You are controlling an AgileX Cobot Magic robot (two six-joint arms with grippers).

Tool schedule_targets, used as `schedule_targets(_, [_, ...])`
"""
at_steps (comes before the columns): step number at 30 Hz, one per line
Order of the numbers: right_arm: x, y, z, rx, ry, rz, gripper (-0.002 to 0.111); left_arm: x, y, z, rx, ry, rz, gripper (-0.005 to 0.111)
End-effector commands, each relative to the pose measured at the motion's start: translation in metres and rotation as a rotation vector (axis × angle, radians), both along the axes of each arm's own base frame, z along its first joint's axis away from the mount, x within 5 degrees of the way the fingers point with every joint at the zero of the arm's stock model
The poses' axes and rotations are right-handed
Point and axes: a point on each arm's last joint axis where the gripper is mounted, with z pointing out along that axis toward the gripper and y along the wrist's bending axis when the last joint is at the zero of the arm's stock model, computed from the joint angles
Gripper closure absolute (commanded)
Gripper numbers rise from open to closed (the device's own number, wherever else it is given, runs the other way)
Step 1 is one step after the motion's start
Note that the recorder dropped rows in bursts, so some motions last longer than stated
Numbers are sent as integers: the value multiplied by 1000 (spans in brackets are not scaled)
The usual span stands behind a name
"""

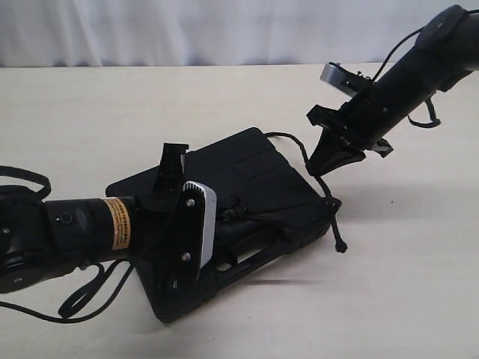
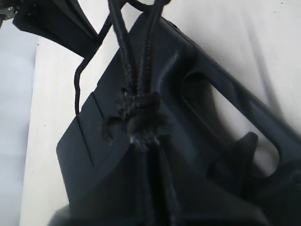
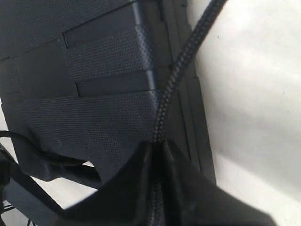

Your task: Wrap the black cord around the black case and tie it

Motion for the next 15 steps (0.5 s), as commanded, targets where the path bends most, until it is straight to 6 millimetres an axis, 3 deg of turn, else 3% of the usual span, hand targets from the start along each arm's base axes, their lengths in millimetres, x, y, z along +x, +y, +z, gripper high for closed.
schedule_targets(1, [-5, 14, 3, -8, -14, 57, 90, 5, -9, 2, -103, -54, -25, 107])
schedule_targets(11, [-7, 22, 3, -27, -14, 83, 59, 15, -10, -2, -51, -5, 26, 107])
schedule_targets(15, [-6, 21, 5, -30, -19, 83, 56, 15, -10, -2, -48, -3, 27, 107])
